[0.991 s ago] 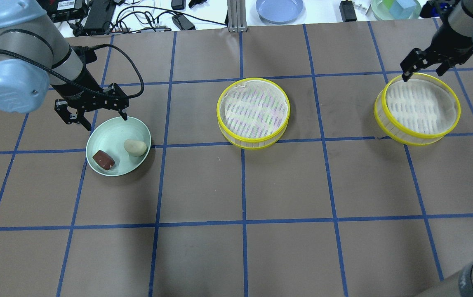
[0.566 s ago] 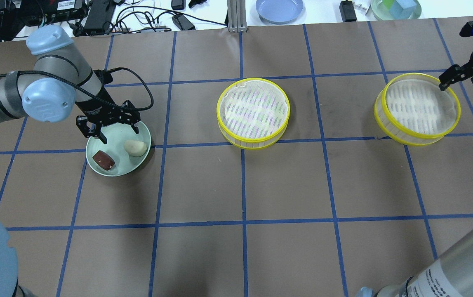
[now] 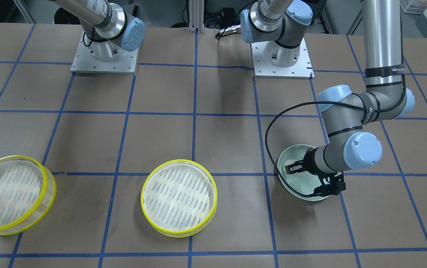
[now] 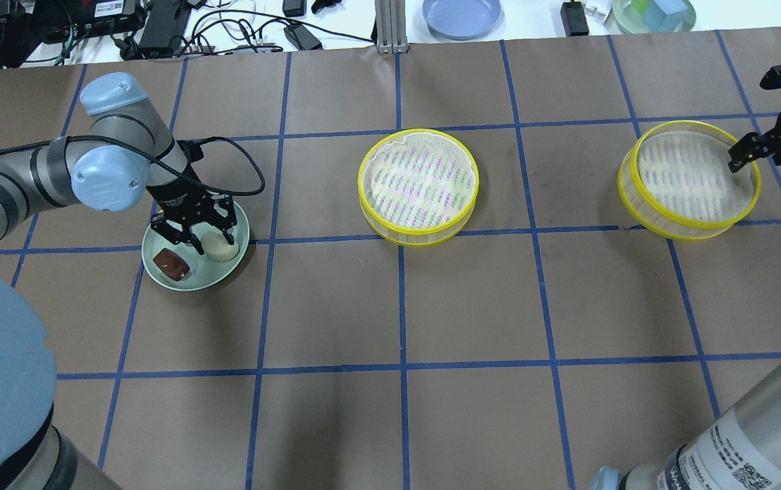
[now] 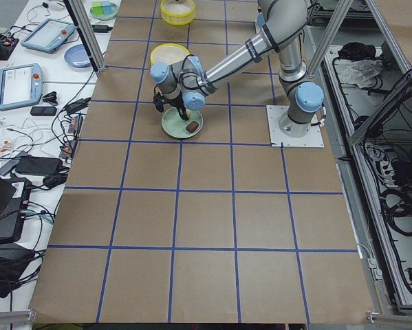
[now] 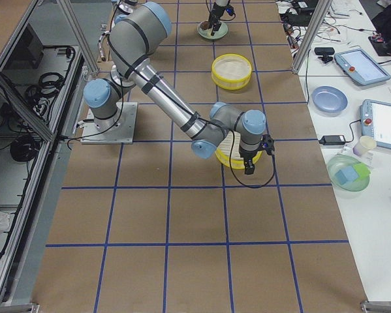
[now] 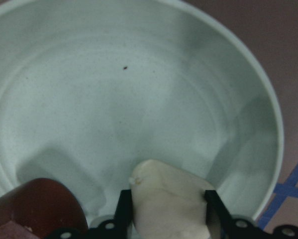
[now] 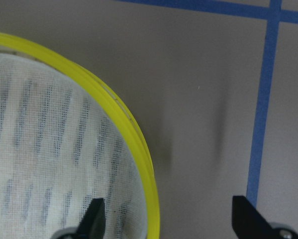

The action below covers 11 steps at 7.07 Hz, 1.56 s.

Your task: Stack buns with steamer

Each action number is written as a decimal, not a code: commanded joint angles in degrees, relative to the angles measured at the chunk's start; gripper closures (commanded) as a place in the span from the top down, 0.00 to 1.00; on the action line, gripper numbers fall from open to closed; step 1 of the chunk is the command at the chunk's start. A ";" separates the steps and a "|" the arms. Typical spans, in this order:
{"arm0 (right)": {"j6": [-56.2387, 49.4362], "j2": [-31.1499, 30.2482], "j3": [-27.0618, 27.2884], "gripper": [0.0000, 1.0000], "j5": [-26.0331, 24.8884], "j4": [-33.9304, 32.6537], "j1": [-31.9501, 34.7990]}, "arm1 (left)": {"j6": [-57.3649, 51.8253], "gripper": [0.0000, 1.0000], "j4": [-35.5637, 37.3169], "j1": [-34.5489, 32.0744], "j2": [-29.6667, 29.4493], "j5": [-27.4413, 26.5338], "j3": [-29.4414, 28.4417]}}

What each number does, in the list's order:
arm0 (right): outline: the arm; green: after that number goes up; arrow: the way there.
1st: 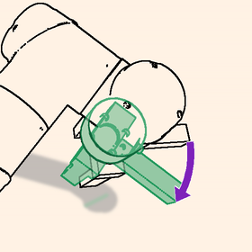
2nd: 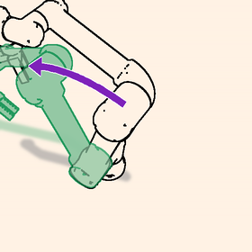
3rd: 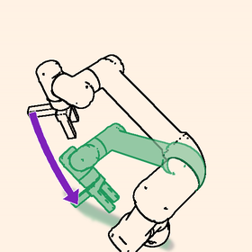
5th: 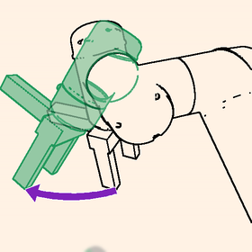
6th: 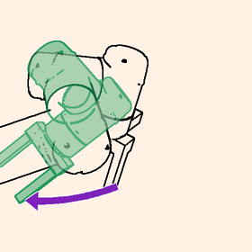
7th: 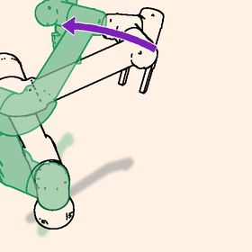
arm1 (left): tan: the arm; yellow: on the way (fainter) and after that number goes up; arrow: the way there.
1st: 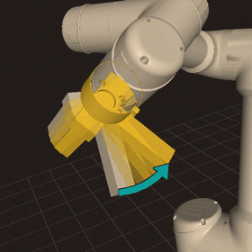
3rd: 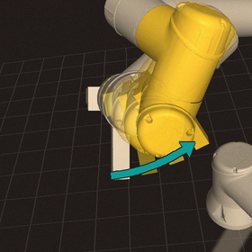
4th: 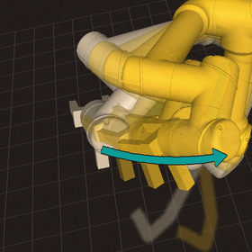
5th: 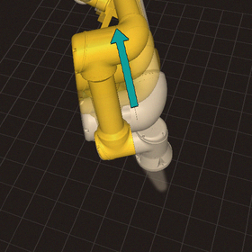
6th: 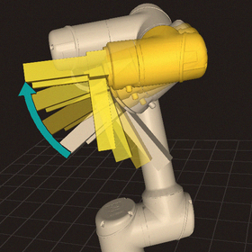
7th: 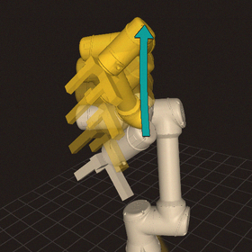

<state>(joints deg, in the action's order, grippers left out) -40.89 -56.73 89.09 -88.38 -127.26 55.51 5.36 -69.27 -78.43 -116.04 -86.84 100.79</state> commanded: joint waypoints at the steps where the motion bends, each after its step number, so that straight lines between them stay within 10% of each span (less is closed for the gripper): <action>1: -1.55 0.30 0.21 0.37 0.14 0.35 0.03 | 0.78 0.00 -0.16 0.03 1.33 0.01 -1.47; 3: -1.82 0.39 0.29 0.03 3.30 1.05 0.03 | 10.65 0.00 -0.60 -0.32 3.96 9.41 -5.58; 10: -0.79 -4.77 -0.32 0.00 4.89 4.10 1.17 | 40.76 0.00 16.08 -18.42 -2.33 28.22 -8.42; 11: 1.93 -6.79 -0.41 0.00 4.71 7.17 2.83 | 42.17 0.17 16.19 -18.95 -3.48 28.31 -8.42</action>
<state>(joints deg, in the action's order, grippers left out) -41.57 -60.97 88.75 -83.41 -123.34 56.80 45.43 -54.11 -96.23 -117.93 -58.99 92.30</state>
